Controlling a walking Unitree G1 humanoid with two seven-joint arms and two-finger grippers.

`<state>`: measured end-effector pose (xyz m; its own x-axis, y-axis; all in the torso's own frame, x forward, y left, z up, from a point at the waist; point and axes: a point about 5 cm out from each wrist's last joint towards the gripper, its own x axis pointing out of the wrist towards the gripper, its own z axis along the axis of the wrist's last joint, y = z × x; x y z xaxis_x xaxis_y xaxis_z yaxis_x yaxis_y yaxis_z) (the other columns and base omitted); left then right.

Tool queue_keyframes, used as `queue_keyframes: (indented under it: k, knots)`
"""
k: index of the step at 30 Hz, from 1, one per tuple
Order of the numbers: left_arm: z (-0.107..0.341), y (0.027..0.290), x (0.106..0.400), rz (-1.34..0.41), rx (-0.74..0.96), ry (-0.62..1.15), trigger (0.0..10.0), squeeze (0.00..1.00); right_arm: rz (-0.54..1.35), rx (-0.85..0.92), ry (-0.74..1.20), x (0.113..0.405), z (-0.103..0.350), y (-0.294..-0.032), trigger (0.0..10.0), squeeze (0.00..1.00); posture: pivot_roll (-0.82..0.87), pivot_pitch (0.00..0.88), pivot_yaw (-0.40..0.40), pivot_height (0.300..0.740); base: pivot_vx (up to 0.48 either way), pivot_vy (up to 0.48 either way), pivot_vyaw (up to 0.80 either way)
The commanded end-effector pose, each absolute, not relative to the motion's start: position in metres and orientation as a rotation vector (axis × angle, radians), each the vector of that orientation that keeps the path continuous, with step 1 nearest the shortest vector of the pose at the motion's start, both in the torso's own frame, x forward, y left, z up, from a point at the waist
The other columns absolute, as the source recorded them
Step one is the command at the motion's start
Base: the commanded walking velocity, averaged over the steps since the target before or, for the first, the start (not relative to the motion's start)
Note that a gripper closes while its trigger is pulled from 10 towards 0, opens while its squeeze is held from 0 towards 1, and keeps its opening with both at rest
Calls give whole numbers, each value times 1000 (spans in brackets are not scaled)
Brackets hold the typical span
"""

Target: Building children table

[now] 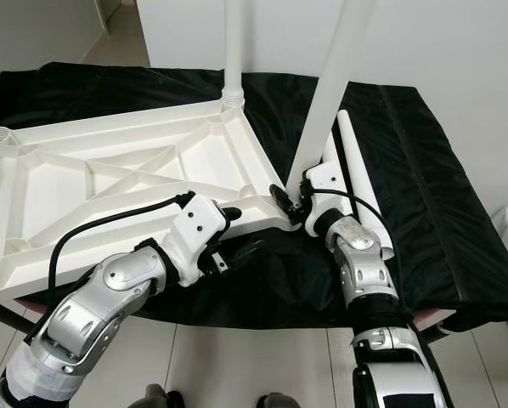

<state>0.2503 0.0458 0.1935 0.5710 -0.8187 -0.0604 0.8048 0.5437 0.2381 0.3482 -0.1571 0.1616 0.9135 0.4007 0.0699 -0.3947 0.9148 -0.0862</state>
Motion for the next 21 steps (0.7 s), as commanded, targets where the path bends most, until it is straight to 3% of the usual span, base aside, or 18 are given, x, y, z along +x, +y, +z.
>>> queue_keyframes:
  k: [1, 7, 9, 12, 18, 21]
  knots:
    - [193, 44, 247, -1012, 255, -51, 10000, 0, 379, -45, 3, 344, 143, -154, 10000, 0, -111, 146, 34, 740, 0, 0, 0]
    - [193, 44, 247, -1013, 257, -47, 10000, 0, 290, -18, 7, 339, 142, -150, 10000, 0, -109, 157, 32, 740, 0, 0, 0]
    - [192, 44, 246, -1014, 256, -44, 10000, 0, 140, -9, 15, 329, 139, -145, 10000, 0, -109, 149, 25, 740, 0, 0, 0]
    - [192, 44, 246, -1014, 256, -44, 10000, 0, 140, -9, 15, 329, 139, -145, 10000, 0, -109, 149, 25, 740, 0, 0, 0]
    - [191, 43, 243, -1014, 250, -43, 10000, 0, -142, 17, 31, 305, 136, -132, 10000, 0, -97, 136, 13, 740, 0, 0, 0]
    - [191, 43, 243, -1013, 251, -42, 10000, 0, -145, 38, 35, 301, 135, -126, 10000, 0, -96, 129, 15, 740, 0, 0, 0]
